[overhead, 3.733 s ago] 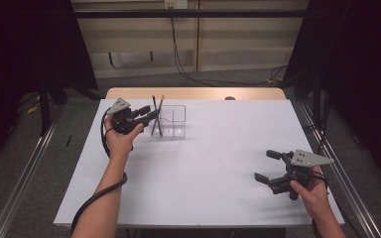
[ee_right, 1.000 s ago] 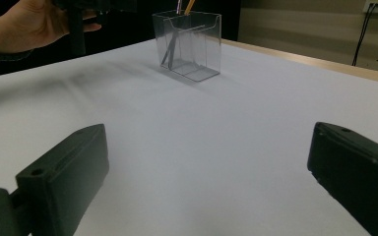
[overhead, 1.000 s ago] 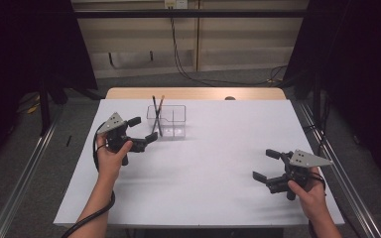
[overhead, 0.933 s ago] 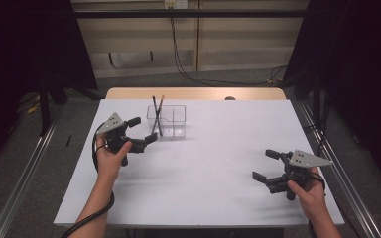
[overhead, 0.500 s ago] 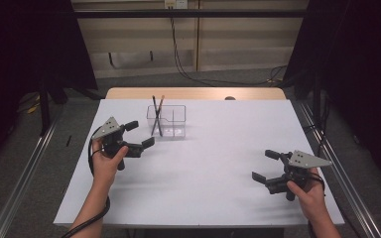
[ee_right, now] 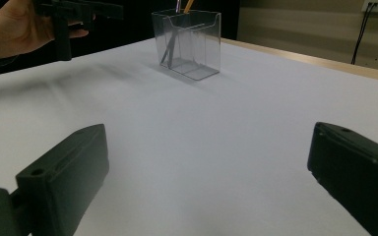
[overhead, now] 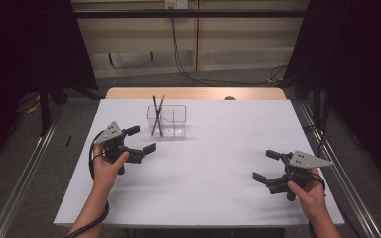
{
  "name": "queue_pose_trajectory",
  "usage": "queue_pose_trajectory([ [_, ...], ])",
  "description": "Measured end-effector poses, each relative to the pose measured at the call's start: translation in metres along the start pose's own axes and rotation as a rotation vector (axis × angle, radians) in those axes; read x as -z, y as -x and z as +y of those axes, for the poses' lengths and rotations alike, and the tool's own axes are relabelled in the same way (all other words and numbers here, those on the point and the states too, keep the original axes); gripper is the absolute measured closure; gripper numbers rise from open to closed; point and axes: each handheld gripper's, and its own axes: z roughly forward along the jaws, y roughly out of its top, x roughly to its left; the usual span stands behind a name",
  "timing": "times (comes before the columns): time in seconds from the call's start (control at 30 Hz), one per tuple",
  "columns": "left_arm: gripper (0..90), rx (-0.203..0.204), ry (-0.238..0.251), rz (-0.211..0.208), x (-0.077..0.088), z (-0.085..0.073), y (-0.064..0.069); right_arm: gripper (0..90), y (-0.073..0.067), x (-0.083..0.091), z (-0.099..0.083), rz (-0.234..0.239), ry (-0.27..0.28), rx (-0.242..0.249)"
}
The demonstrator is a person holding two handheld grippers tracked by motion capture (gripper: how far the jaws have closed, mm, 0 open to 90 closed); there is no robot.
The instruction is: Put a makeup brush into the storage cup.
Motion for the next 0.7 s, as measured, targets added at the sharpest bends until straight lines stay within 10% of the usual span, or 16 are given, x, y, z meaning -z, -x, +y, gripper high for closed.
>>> queue_pose_trajectory([
  [0.7, 0.0, -0.025, -0.015, -0.007, 0.017, -0.006, 0.008, 1.7, 0.0, 0.001, 0.001, 0.001, 0.005, 0.003],
])
